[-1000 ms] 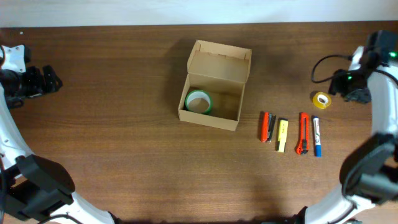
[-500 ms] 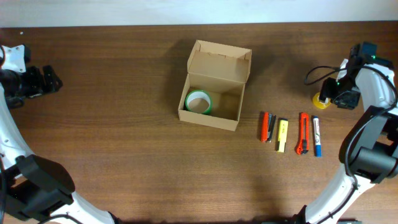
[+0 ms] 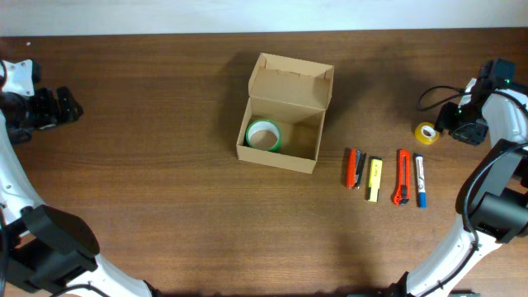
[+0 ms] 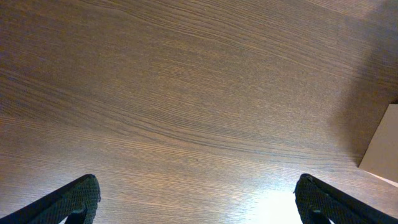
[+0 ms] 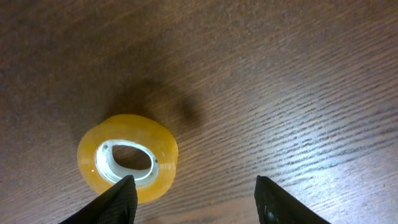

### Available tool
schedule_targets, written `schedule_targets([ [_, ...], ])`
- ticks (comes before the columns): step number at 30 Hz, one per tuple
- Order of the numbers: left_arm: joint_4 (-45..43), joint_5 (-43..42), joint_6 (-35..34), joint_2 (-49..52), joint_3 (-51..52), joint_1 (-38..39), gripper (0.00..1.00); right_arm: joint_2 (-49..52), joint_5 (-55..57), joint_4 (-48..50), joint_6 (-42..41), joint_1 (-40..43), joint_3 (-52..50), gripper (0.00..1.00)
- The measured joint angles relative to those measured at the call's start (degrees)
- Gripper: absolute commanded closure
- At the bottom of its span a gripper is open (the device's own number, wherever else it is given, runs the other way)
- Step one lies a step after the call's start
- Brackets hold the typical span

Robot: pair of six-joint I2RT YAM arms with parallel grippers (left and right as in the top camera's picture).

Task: Pack container
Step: 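Move the right gripper to the yellow tape roll and grasp it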

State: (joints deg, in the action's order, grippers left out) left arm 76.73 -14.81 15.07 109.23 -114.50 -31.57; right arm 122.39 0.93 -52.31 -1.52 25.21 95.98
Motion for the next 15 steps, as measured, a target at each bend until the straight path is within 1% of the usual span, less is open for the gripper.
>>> schedule_targets([
  [9, 0.0, 0.0, 0.0, 0.0, 0.0, 0.0, 0.00, 0.2, -1.1, 1.7, -0.9, 0.0, 0.0, 0.38],
  [15, 0.0, 0.0, 0.0, 0.0, 0.0, 0.0, 0.00, 2.9, -2.6, 1.7, -2.1, 0.0, 0.0, 0.39],
])
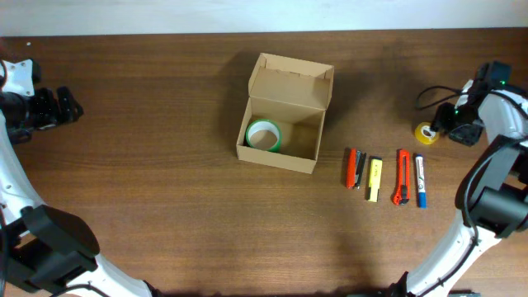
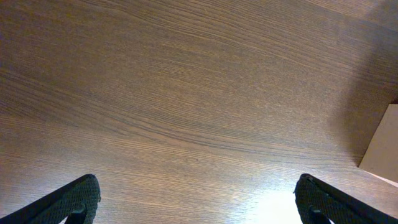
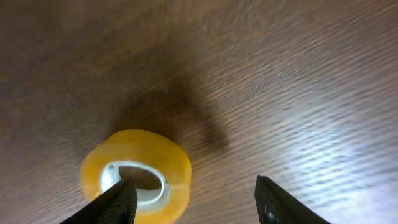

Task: Pack container
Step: 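Move the right gripper to the yellow tape roll and grasp it, then lift the yellow tape with the right gripper and carry it to the box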

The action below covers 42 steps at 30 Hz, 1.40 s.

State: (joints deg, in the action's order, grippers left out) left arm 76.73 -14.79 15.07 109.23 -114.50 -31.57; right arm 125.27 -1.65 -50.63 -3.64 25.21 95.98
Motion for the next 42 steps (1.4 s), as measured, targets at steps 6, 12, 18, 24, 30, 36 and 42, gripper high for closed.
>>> schedule_targets([
  [6, 0.0, 0.0, 0.0, 0.0, 0.0, 0.0, 0.00, 1.6, -0.9, 0.0, -0.7, 0.0, 0.0, 0.39],
  [12, 0.0, 0.0, 0.0, 0.0, 0.0, 0.0, 0.00, 1.7, -1.0, 0.0, -0.8, 0.0, 0.0, 0.53],
  [18, 0.0, 0.0, 0.0, 0.0, 0.0, 0.0, 0.00, 2.5, -2.1, 0.0, -0.7, 0.0, 0.0, 0.81],
  [24, 0.0, 0.0, 0.0, 0.0, 0.0, 0.0, 0.00, 2.4, -2.1, -0.5, -1.4, 0.0, 0.4, 0.96],
  [30, 0.0, 0.0, 0.0, 0.0, 0.0, 0.0, 0.00, 2.6, -2.1, -2.1, -1.5, 0.0, 1.5, 0.96],
  [36, 0.0, 0.0, 0.0, 0.0, 0.0, 0.0, 0.00, 5.1, -2.6, -10.1, -0.6, 0.0, 9.9, 0.96],
  [42, 0.0, 0.0, 0.0, 0.0, 0.0, 0.0, 0.00, 5.4, -3.5, -18.3, -0.1, -0.3, 26.9, 0.96],
])
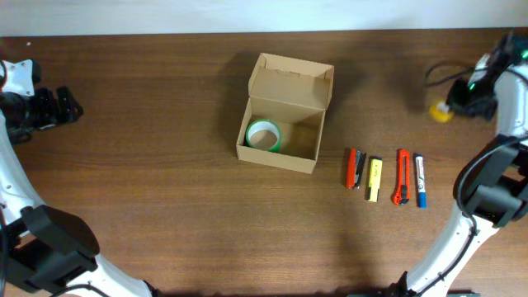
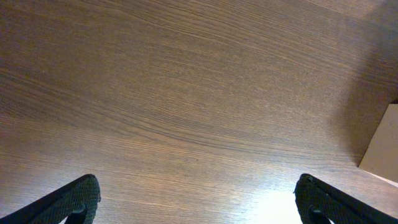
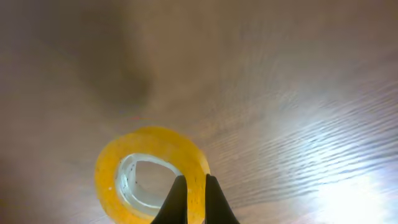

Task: Pack container
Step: 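Lift the yellow tape with the right gripper and carry it to the box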

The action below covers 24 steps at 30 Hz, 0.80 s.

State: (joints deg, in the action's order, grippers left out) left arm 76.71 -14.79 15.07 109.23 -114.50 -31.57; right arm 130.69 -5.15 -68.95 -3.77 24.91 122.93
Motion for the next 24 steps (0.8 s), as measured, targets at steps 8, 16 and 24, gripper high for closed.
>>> schedule_targets([
  [8, 0.0, 0.0, 0.0, 0.0, 0.0, 0.0, 0.00, -0.2, -1.7, -6.1, 1.0, -5.3, 16.8, 0.96],
  [16, 0.0, 0.0, 0.0, 0.0, 0.0, 0.0, 0.00, -0.9, -1.4, -10.3, 3.8, -20.6, 25.1, 0.96],
  [24, 0.0, 0.0, 0.0, 0.0, 0.0, 0.0, 0.00, -2.4, 1.2, -13.4, 6.3, -37.3, 30.5, 0.96],
])
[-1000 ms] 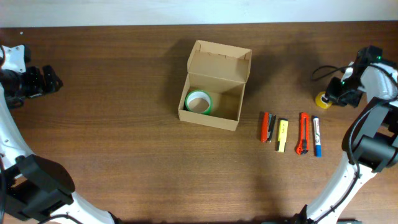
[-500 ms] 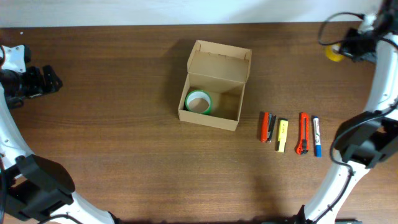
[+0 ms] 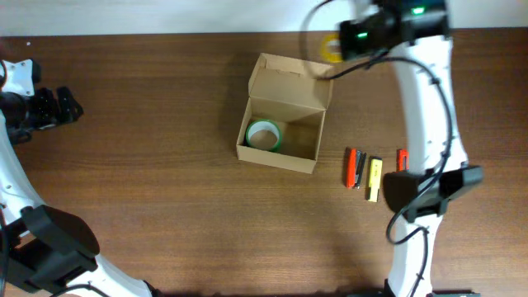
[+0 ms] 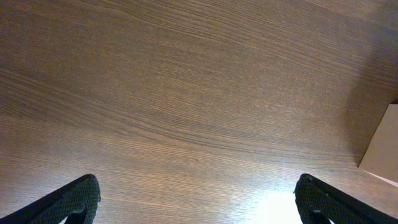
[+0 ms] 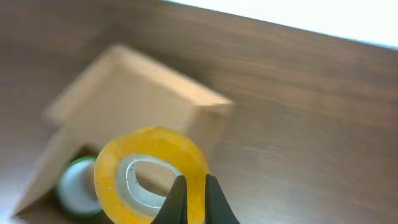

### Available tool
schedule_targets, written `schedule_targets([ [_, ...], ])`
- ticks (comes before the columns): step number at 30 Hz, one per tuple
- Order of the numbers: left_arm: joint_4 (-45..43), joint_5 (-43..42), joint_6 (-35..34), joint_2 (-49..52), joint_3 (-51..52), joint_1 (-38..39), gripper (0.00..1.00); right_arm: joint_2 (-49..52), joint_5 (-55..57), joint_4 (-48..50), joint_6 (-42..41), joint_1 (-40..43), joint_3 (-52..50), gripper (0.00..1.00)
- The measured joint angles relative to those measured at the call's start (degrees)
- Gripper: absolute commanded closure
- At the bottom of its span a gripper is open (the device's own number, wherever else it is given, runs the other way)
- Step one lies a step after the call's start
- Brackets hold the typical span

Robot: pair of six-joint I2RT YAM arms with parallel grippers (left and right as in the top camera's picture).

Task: Pack container
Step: 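Lift the yellow tape with the right gripper and carry it to the box, then lower the yellow tape into the box onto the green tape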

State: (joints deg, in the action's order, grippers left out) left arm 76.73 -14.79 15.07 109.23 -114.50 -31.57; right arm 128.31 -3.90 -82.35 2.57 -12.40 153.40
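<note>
An open cardboard box (image 3: pixel 283 115) stands mid-table with a green tape roll (image 3: pixel 264 135) inside, at its left. My right gripper (image 5: pixel 191 194) is shut on the wall of a yellow tape roll (image 5: pixel 151 171), held in the air by the box's back right corner; overhead the yellow tape roll (image 3: pixel 332 48) shows just behind the lid. The right wrist view looks down on the box (image 5: pixel 137 106) and the green tape roll (image 5: pixel 79 185). My left gripper (image 4: pixel 198 202) hangs open over bare wood at the far left, nothing between its fingers.
Right of the box lie a red-black tool (image 3: pixel 355 167), a yellow marker (image 3: pixel 374 178) and an orange cutter (image 3: pixel 402 155) partly hidden under my right arm. A corner of the box (image 4: pixel 382 149) shows at the right edge of the left wrist view.
My right gripper, still shut on the yellow tape roll, has moved from the table's far right edge leftward to just behind the box. The left arm has not moved.
My right gripper stood open over the yellow tape roll lying at the table's right side, fingers straddling its rim in both earliest moments. Then it was shut on the roll's wall and held it off the table. Now the roll hangs by the box's back.
</note>
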Motion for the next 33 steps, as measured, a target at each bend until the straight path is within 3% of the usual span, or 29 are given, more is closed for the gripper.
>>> schedule_targets([
  [8, 0.0, 0.0, 0.0, 0.0, 0.0, 0.0, 0.00, -3.9, -0.1, -0.9, 1.1, -8.9, -0.2, 0.96],
  [18, 0.0, 0.0, 0.0, 0.0, 0.0, 0.0, 0.00, -13.3, -0.3, 3.5, 1.3, -11.3, -9.8, 0.97],
  [33, 0.0, 0.0, 0.0, 0.0, 0.0, 0.0, 0.00, 2.2, -0.7, 4.5, 3.9, -13.9, -15.3, 0.96],
])
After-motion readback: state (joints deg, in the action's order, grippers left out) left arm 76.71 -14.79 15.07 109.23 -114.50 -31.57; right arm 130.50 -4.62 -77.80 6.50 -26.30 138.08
